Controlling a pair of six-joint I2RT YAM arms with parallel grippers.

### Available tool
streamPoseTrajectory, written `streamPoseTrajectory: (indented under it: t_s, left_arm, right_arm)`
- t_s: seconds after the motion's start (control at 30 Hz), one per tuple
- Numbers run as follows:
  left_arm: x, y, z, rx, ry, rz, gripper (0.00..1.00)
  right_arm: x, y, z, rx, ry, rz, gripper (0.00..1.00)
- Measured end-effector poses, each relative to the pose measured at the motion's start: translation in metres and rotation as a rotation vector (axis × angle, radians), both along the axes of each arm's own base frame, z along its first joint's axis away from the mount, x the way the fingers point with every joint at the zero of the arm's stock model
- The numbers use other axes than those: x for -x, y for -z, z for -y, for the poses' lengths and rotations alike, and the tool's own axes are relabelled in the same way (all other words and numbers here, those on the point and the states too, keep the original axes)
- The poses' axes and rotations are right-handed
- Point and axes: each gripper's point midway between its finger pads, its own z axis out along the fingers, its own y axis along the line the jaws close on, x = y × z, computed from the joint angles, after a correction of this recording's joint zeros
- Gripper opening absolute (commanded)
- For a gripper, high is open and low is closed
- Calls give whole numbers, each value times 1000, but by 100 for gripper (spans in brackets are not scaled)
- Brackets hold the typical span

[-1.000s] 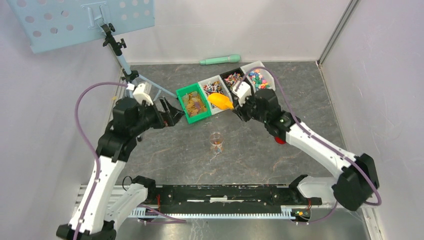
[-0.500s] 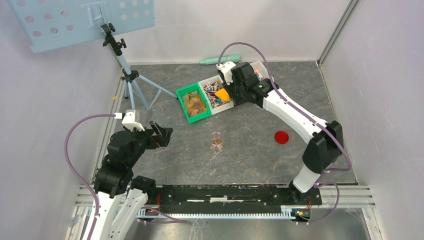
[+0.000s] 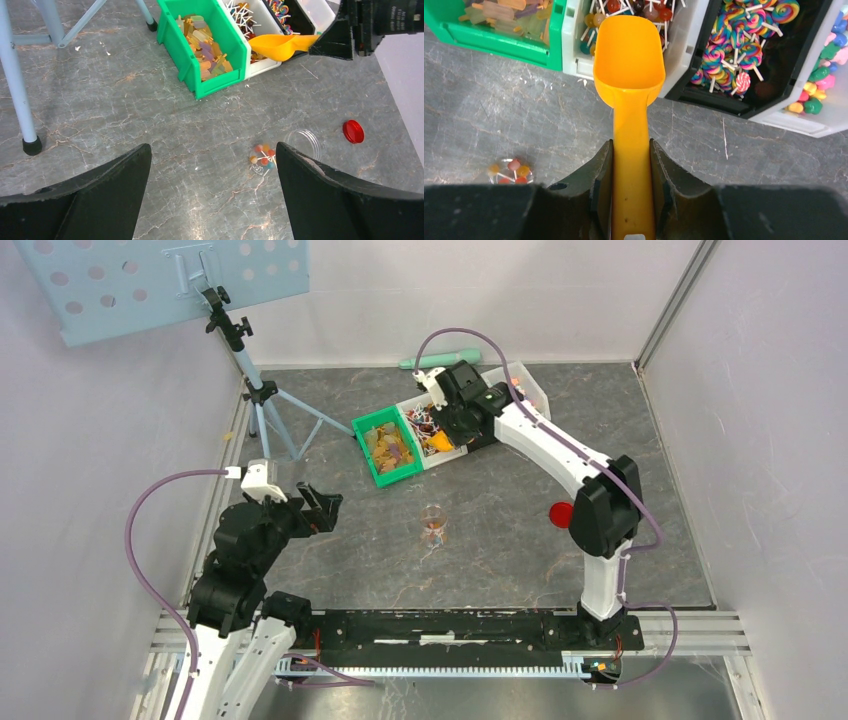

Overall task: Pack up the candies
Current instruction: Scoop the fake candies from the storage box.

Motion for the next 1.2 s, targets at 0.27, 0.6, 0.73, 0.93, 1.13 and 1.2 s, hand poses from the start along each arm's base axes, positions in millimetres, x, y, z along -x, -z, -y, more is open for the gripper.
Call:
streamPoseTrajectory:
  t_s: [0.27,0.6,0.73,0.93,1.13,1.2]
  left_arm:
    - [-1,1,-5,-15,-27,-1,100]
    - [-2,1,-9,-22,-48,1,100]
    - [-2,1,-9,-22,-49,1,100]
    - [-2,1,-10,-22,-50,1,100]
    - [-2,1,-10,-23,-50,2,100]
    - [-2,1,-10,-22,-50,2,100]
  right_arm:
    - [-19,26,-16,18,6,-38,0]
    - [-18,58,-16,2,21,-31,0]
    - [-11,72,-10,-13,20,-9,0]
    - [-7,83,-6,-60,20,53,0]
    - [-3,84,-3,-104,17,109,0]
    - [-1,82,-2,-118,15,129,0]
